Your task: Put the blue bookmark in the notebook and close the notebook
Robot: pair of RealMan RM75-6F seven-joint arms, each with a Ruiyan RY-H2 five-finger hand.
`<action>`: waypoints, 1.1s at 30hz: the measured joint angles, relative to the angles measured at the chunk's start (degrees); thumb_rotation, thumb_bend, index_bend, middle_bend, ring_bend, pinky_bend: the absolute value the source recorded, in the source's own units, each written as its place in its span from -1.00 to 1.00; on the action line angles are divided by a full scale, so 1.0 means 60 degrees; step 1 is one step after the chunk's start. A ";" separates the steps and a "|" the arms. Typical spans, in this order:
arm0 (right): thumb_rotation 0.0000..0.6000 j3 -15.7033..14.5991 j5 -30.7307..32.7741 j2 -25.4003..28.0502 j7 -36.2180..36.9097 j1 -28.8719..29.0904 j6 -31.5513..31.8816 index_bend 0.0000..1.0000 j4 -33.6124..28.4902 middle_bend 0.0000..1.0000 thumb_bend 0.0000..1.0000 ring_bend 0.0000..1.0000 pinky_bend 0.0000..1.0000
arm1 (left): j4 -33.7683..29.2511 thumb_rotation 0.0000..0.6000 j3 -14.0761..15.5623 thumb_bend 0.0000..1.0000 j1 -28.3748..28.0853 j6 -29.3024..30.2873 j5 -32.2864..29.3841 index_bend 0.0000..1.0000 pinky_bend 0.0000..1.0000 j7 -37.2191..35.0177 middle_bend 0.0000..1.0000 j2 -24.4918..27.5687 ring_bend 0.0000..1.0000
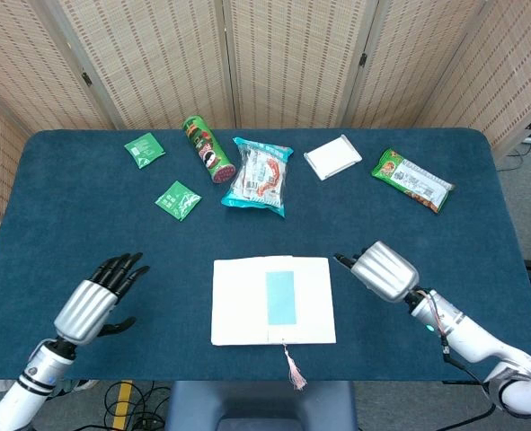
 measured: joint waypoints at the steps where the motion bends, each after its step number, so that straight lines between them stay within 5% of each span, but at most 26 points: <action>1: 1.00 0.0038 0.0117 0.0064 -0.0056 -0.0142 0.0106 -0.59 -0.0084 -0.11 -0.32 -0.06 0.30 | 0.0102 1.00 0.0022 -0.61 -0.0110 -0.0066 0.0098 -0.77 -0.68 0.0030 -1.00 -0.0118 -0.97; 8: 1.00 0.0318 0.0782 0.0376 -0.0338 -0.1023 0.0738 -0.69 -0.0349 -0.37 -0.30 -0.42 -0.04 | 0.0853 1.00 0.0193 -0.61 -0.0796 -0.0521 0.0531 -0.77 -0.68 0.0110 -1.00 -0.1073 -0.97; 33: 1.00 0.0818 0.0736 0.0329 0.0320 -0.1924 0.0869 -0.80 0.0064 -0.48 -0.31 -0.56 -0.20 | 0.2642 1.00 0.0993 -0.65 -0.1702 -0.1265 0.0520 -1.00 -0.68 0.0221 -1.00 -0.3650 -0.97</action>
